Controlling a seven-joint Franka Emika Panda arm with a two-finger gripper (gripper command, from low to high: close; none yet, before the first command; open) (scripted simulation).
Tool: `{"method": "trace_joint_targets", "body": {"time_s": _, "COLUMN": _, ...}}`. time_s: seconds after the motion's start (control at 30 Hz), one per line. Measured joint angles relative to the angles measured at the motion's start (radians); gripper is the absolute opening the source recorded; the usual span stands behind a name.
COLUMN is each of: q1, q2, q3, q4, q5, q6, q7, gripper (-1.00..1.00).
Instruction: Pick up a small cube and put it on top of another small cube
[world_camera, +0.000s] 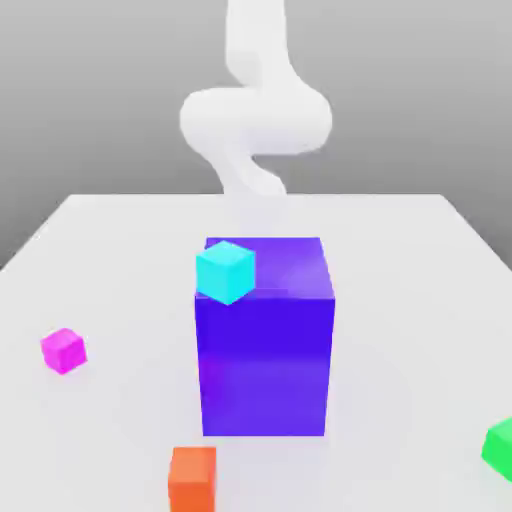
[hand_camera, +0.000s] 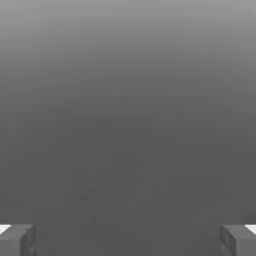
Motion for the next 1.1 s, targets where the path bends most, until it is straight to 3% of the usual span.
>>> {"method": "trace_joint_targets", "body": {"time_s": 0.47, "q1": -0.424, "q2": 0.415, "q3": -0.034, "q4": -0.232, "q5": -0.038, "q6": 0.263, "q7": 0.64, "gripper": 0.0}}
{"method": "trace_joint_targets", "body": {"time_s": 0.7, "q1": -0.58, "q2": 0.619, "q3": -0.105, "q4": -0.347, "q5": -0.041, "q6": 0.393, "q7": 0.944, "gripper": 0.0}}
{"method": "trace_joint_targets", "body": {"time_s": 0.87, "q1": -0.695, "q2": 0.766, "q3": -0.159, "q4": -0.428, "q5": 0.025, "q6": 0.486, "q7": 1.111, "gripper": 0.0}}
{"method": "trace_joint_targets", "body": {"time_s": 1.1, "q1": -0.772, "q2": 1.014, "q3": -0.059, "q4": -0.399, "q5": 0.147, "q6": 0.68, "q7": 1.06, "gripper": 0.0}}
